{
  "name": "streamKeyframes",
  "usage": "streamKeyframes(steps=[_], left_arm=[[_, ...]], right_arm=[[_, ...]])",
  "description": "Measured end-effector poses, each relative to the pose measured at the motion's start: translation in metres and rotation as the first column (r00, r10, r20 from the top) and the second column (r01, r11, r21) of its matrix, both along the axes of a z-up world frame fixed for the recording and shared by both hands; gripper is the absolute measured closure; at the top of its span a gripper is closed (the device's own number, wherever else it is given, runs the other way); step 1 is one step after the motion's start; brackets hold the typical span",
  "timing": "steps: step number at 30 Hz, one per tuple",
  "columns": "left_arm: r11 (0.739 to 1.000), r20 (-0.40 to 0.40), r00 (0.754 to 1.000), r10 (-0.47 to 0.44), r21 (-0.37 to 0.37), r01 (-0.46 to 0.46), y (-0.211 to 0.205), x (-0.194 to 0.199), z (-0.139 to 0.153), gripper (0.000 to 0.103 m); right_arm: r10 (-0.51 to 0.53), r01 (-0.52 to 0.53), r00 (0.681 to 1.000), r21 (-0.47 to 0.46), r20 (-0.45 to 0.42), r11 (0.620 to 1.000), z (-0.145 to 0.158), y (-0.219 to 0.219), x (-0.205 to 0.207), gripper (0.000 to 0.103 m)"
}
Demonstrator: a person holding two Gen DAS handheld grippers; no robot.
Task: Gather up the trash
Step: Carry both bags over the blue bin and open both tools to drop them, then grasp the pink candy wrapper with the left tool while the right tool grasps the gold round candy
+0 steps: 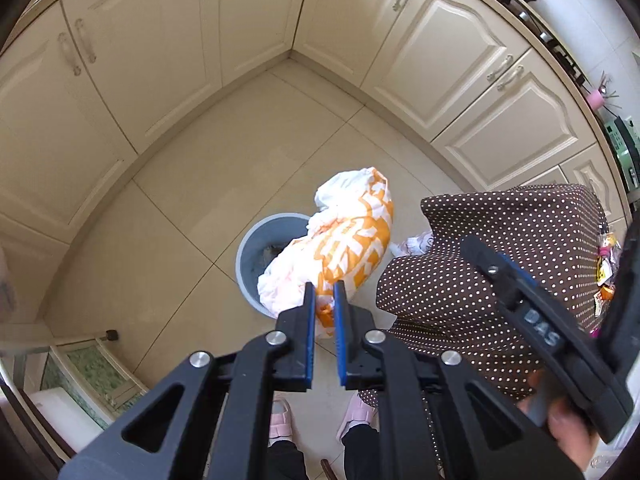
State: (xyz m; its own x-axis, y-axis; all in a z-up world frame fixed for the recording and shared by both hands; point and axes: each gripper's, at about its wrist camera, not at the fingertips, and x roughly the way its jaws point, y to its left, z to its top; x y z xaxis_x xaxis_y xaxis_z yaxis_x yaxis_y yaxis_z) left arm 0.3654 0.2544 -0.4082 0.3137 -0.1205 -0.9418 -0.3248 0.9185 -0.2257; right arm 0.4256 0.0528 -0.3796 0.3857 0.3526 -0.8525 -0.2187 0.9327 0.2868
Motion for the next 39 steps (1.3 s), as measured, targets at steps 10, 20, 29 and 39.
streamKeyframes(steps=[10,20,29,39], left_arm=[[0.999,0.048,0.998,-0.029,0.016,0.029,-0.019,0.02,0.033,0.082],[0.997,0.105,0.992,-0.072,0.029,0.07,-0.046,0.025,0.079,0.081],[0.976,0.161,0.964,-0.211,-0.019,0.217,-0.138,0.019,0.124,0.071],[0.886,0.142,0.881,-0.452,-0.04,0.461,-0.283,0.014,0.126,0.053]], right_arm=[[-0.045,0.044,0.998,0.025,0.038,0.999,0.037,-0.026,0.005,0.049],[-0.081,0.078,0.994,0.048,0.07,0.996,0.073,-0.067,-0.003,0.048],[-0.151,0.147,0.981,0.043,0.122,0.988,0.122,-0.153,-0.019,0.048],[-0.321,0.326,0.941,-0.028,0.102,0.945,0.134,-0.283,-0.064,0.045]])
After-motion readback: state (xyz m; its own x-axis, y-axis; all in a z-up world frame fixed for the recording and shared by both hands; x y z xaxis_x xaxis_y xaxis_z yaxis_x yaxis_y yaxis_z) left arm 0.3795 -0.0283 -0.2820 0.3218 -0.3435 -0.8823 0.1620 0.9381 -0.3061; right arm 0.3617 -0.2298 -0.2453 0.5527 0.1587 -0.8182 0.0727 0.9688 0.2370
